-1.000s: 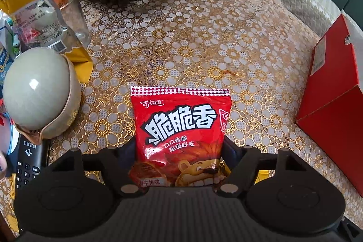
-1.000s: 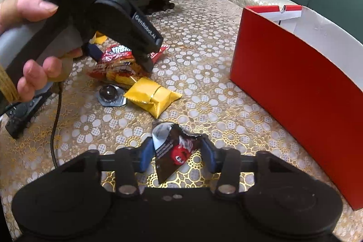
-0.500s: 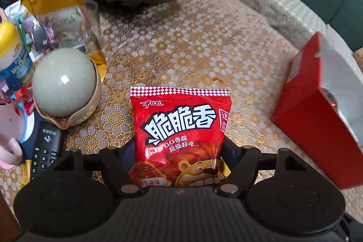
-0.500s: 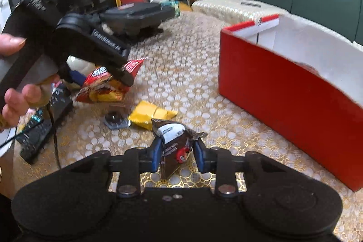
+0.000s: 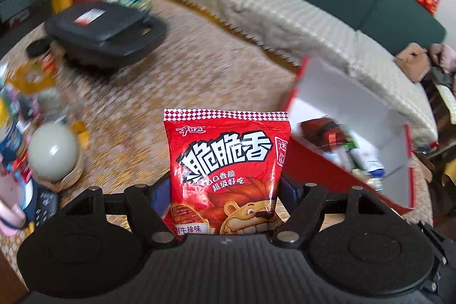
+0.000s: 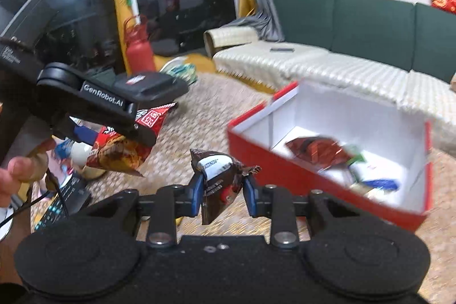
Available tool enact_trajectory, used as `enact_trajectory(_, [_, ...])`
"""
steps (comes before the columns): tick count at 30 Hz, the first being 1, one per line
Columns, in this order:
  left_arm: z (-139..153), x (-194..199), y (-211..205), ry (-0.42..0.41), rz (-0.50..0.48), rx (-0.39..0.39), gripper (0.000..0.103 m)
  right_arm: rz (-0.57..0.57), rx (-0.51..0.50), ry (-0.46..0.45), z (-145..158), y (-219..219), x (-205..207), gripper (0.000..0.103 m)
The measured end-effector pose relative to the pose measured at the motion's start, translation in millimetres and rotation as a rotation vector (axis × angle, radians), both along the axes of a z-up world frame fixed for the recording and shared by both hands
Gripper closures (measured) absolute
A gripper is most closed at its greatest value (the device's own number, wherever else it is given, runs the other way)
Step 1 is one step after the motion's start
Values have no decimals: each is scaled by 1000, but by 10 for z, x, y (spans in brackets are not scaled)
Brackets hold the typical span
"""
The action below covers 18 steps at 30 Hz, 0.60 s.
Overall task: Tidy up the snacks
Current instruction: 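Carry the chip bag and dark wrapper into the red box and open both grippers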
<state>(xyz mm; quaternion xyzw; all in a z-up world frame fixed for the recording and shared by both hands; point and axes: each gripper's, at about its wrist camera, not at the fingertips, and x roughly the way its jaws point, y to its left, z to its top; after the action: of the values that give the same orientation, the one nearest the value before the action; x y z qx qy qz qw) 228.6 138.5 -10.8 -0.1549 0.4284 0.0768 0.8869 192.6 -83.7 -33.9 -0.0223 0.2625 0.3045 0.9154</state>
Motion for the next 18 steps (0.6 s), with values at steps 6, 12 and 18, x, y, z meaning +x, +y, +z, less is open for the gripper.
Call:
enact_trajectory(6, [208,243,-498,-21,-99,39,29,-84,-29,-26,164,-334,214,74])
enact_trajectory(12, [272,559,-922,-27,-174,86,29,-157,-53,-11,147,-617,473,74])
enact_trajectory(18, [220,848,-1234,-24,-237,110,29,-208,-89,15,57,-742,745,74])
